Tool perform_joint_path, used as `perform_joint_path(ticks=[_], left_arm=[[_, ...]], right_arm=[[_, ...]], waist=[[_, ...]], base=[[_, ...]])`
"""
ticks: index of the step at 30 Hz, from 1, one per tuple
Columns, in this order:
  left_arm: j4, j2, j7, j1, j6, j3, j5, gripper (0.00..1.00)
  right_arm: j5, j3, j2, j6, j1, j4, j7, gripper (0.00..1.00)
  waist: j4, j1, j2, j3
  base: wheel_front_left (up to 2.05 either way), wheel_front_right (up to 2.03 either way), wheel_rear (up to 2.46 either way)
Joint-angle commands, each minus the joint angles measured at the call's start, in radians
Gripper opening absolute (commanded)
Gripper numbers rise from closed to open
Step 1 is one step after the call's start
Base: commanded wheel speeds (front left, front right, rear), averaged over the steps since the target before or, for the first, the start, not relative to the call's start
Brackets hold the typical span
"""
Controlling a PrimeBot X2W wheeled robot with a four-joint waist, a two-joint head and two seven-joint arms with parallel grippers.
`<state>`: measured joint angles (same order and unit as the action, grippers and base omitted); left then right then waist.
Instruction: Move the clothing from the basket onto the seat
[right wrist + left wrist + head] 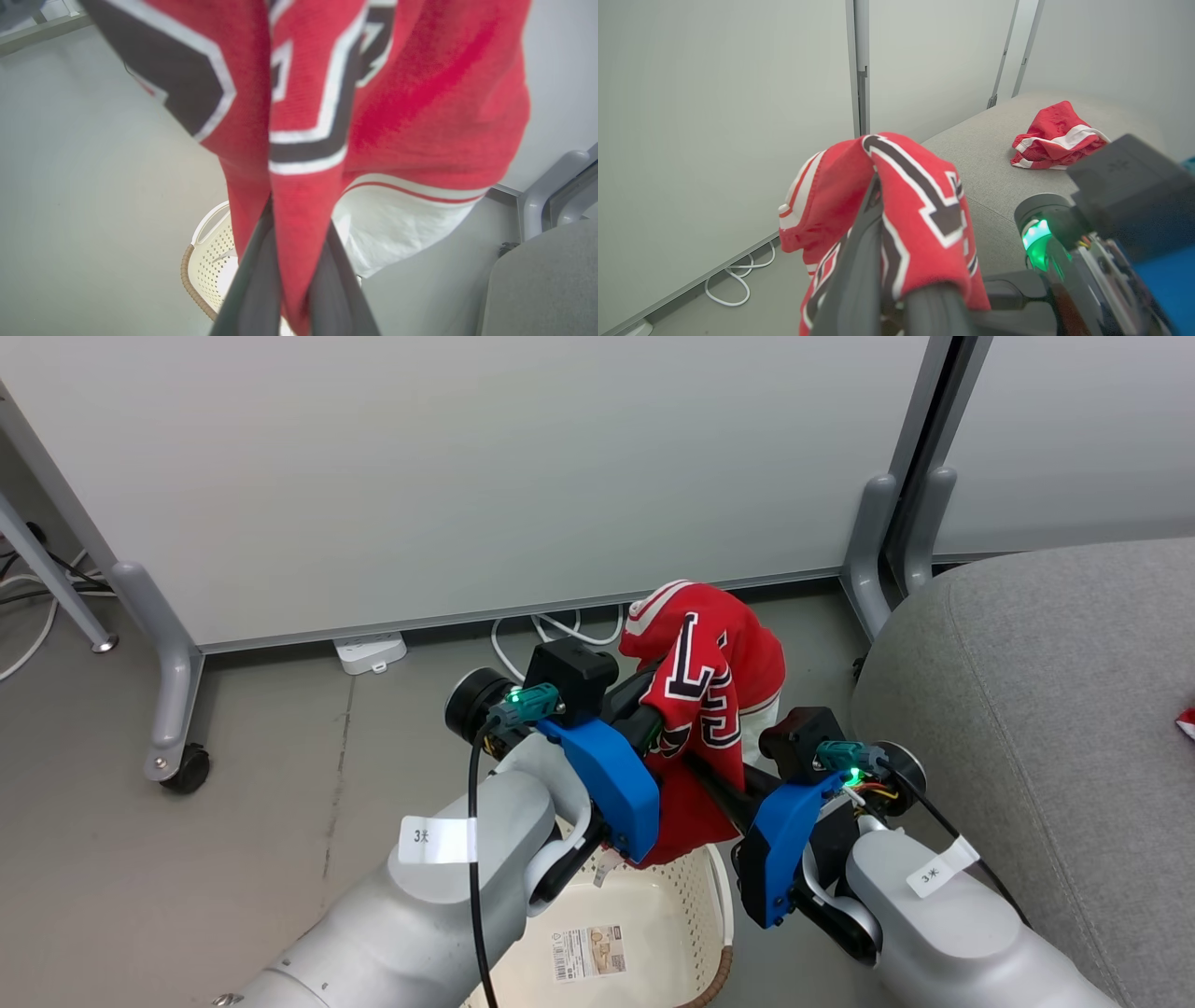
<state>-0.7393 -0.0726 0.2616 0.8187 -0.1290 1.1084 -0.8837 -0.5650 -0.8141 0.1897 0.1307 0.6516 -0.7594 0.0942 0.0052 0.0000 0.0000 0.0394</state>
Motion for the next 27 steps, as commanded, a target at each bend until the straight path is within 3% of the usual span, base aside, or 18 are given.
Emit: perform_joint_path(ticks=[1,4,5,6,7,16,22,27], left_arm=[[-0.002,-0.005,0.005,0.005,-0.002,-0.001,-0.004,0.00],[-0.002,-0.007,0.005,-0.001,-0.002,-0.006,-0.003,0.00],[-0.002,-0.007,0.005,-0.004,-0.002,-0.010,-0.002,0.08],[-0.003,-0.010,0.005,-0.007,-0.002,-0.015,0.003,0.62],[-0.004,-0.011,0.005,-0.012,-0.002,-0.023,0.009,0.97],[0.035,-0.042,0.005,-0.134,0.023,-0.164,0.095,1.00],[0.137,-0.080,0.005,-0.277,0.050,-0.307,0.209,1.00],[0.250,-0.096,0.004,-0.396,0.042,-0.430,0.323,1.00]], right_arm=[[-0.009,-0.004,-0.004,0.000,0.016,-0.004,0.008,0.00],[-0.012,-0.009,-0.006,0.000,0.024,-0.011,0.016,0.00],[-0.015,-0.009,-0.005,0.000,0.027,-0.013,0.021,0.00],[-0.017,-0.009,-0.006,0.000,0.028,-0.014,0.024,0.00],[-0.018,-0.009,-0.006,0.000,0.028,-0.016,0.028,0.00],[-0.023,0.010,0.005,0.000,0.044,-0.015,0.063,0.00],[-0.010,0.030,0.016,0.000,0.043,-0.007,0.075,0.00],[0.000,0.048,0.025,0.000,0.029,0.002,0.076,0.00]], waist=[[-0.001,0.0000,0.0000,-0.001],[-0.003,0.0000,0.0000,-0.001],[-0.003,0.0000,0.0000,-0.001],[-0.004,0.0000,0.0000,-0.001],[-0.005,0.0000,0.0000,-0.001],[-0.012,0.0000,0.0000,0.003],[-0.013,0.0000,0.0000,0.007],[-0.013,0.0000,0.0000,0.011]], base=[[0.00,0.00,0.00],[0.00,0.00,0.00],[0.00,0.00,0.00],[0.00,0.00,0.00],[0.00,0.00,0.00],[0.00,0.00,0.00],[0.00,0.00,0.00],[0.00,0.00,0.00]])
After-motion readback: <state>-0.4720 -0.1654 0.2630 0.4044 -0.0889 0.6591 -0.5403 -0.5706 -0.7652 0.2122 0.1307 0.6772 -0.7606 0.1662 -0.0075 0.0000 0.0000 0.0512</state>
